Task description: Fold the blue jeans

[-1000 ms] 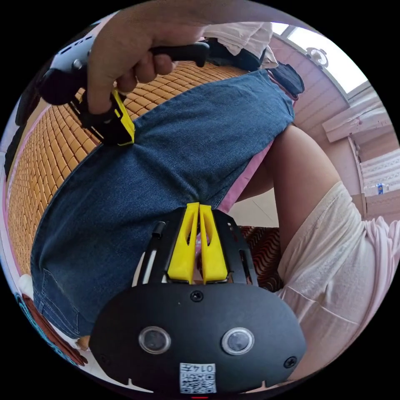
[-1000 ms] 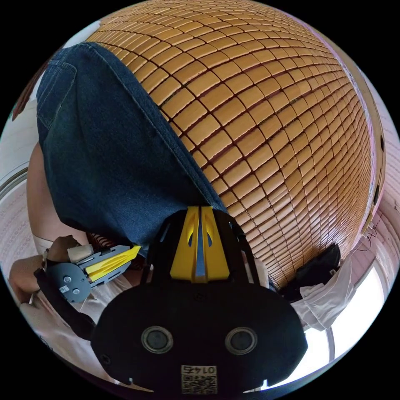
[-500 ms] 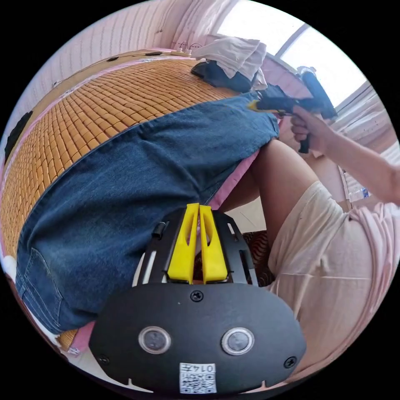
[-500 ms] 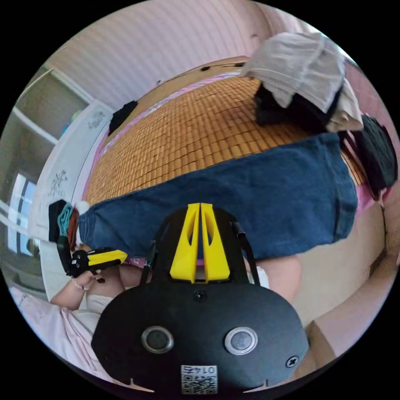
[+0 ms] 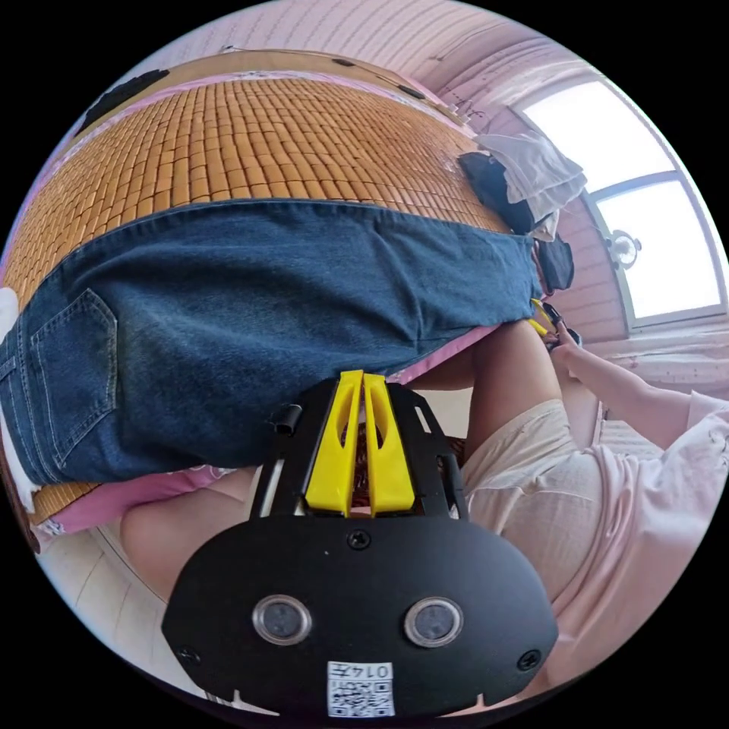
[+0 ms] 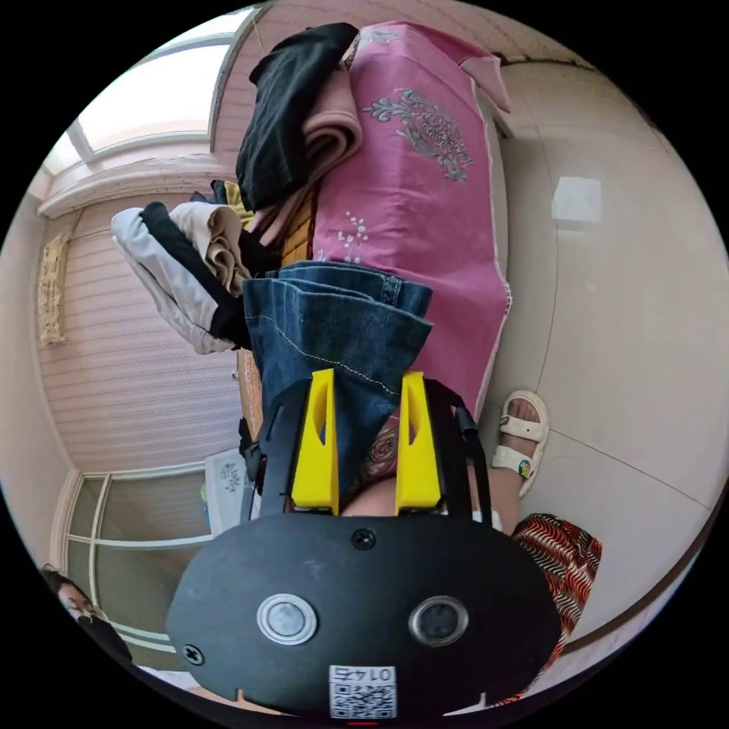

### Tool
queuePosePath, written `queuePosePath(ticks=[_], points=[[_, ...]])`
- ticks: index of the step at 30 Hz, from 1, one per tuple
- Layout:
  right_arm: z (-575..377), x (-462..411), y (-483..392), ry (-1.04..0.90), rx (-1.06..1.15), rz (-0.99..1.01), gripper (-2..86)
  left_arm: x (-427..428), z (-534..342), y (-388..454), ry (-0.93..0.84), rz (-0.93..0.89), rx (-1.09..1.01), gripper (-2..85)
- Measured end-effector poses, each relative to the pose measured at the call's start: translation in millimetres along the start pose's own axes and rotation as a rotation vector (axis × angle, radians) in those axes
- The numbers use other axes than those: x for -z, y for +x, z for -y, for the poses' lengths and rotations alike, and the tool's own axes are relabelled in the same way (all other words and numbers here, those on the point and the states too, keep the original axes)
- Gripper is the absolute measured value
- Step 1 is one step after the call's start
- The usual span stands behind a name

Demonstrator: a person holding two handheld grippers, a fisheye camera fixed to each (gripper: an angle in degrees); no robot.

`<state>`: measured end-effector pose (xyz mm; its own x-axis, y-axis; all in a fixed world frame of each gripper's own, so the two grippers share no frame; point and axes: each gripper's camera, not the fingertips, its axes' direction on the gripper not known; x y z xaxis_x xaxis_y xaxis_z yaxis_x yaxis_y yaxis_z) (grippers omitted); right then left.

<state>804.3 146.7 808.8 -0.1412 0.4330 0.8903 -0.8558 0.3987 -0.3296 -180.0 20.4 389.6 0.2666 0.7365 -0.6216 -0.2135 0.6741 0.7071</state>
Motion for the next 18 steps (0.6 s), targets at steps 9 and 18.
queuePosePath(ticks=[9, 18], points=[[-29.6, 84.3, -15.7, 0.044, 0.211, 0.164, 2.7, 75.0, -2.3, -0.6, 0.120, 0.090, 0.011, -1.0], [-108.0, 147.1, -185.7, 0.127, 0.765, 0.454, 2.2, 50.8, 5.6, -46.4, 0.044, 0.028, 0.162, -1.0]])
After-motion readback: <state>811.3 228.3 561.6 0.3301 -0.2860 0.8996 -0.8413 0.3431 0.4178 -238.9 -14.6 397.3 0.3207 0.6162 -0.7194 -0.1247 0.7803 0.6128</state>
